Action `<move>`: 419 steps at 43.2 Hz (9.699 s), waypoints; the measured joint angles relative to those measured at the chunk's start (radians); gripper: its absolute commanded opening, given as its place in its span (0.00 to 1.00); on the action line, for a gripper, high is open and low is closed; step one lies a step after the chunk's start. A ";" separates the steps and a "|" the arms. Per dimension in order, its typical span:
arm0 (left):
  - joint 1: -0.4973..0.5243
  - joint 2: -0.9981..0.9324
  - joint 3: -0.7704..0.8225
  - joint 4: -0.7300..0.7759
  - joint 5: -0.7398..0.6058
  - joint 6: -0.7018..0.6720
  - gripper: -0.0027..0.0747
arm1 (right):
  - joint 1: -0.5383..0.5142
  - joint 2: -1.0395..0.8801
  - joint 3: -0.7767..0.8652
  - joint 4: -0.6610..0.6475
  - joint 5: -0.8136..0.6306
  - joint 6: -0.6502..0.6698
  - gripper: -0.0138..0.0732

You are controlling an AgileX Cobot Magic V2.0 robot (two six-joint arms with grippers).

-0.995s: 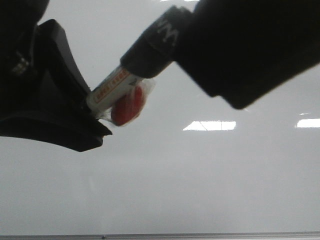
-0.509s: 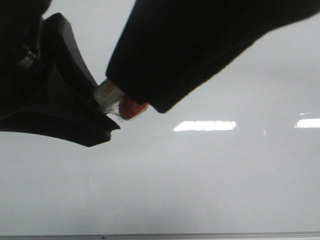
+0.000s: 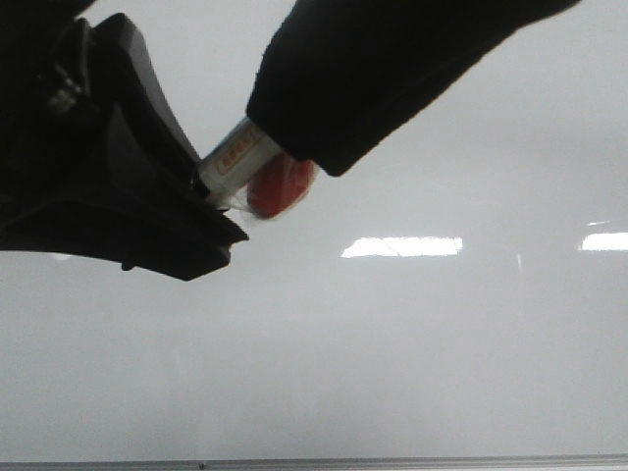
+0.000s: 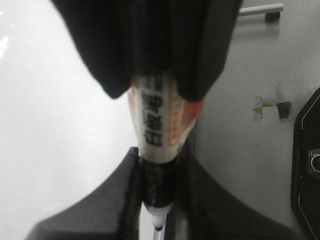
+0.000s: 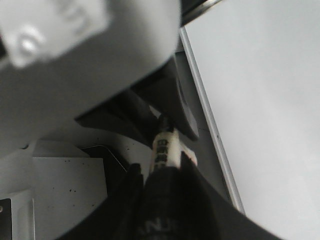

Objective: Write number 7 on whiteboard

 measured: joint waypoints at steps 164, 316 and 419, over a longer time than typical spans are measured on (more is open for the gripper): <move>0.048 -0.785 0.254 -0.333 0.072 -0.034 0.01 | -0.167 0.228 -0.114 0.002 -0.142 0.104 0.09; 1.162 0.335 0.123 0.003 -0.587 -0.485 0.08 | -0.730 -0.795 0.548 -0.156 -0.287 0.499 0.08; 1.162 -0.883 0.415 -0.270 -0.388 -0.246 0.01 | -0.730 -0.795 0.548 -0.156 -0.288 0.499 0.08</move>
